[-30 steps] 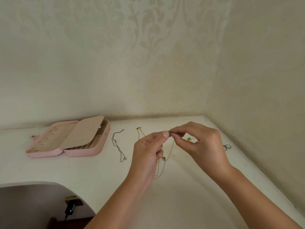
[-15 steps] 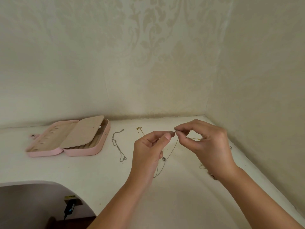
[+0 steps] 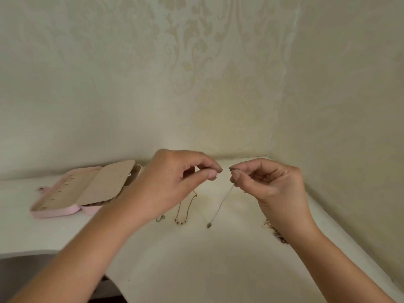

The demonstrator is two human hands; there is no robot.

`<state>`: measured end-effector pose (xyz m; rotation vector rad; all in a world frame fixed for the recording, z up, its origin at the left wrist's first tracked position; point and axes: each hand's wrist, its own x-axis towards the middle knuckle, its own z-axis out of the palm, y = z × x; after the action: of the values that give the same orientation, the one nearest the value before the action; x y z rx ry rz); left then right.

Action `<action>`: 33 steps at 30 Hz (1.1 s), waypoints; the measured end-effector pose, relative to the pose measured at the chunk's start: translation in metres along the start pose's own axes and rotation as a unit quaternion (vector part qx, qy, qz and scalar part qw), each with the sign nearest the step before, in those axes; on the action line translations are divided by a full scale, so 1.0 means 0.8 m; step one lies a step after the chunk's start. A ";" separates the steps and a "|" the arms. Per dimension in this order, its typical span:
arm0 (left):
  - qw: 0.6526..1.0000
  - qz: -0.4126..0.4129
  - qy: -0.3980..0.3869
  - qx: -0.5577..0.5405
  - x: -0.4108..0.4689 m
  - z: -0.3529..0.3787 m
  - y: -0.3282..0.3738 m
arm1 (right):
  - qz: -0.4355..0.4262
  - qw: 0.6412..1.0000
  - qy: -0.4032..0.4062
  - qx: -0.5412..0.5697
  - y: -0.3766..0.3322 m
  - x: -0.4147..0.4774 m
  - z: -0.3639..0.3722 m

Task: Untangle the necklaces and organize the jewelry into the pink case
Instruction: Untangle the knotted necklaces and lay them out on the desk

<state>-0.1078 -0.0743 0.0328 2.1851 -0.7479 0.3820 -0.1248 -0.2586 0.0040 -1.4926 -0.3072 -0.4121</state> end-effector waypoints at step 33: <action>0.995 0.070 -0.048 0.055 0.023 -0.043 0.070 | -0.111 0.994 0.013 -0.004 -0.021 -0.016 0.002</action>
<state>-0.1291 -0.0847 0.0970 2.2729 -0.9570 0.3993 -0.1440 -0.2568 0.0133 -1.4643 -0.4534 -0.6101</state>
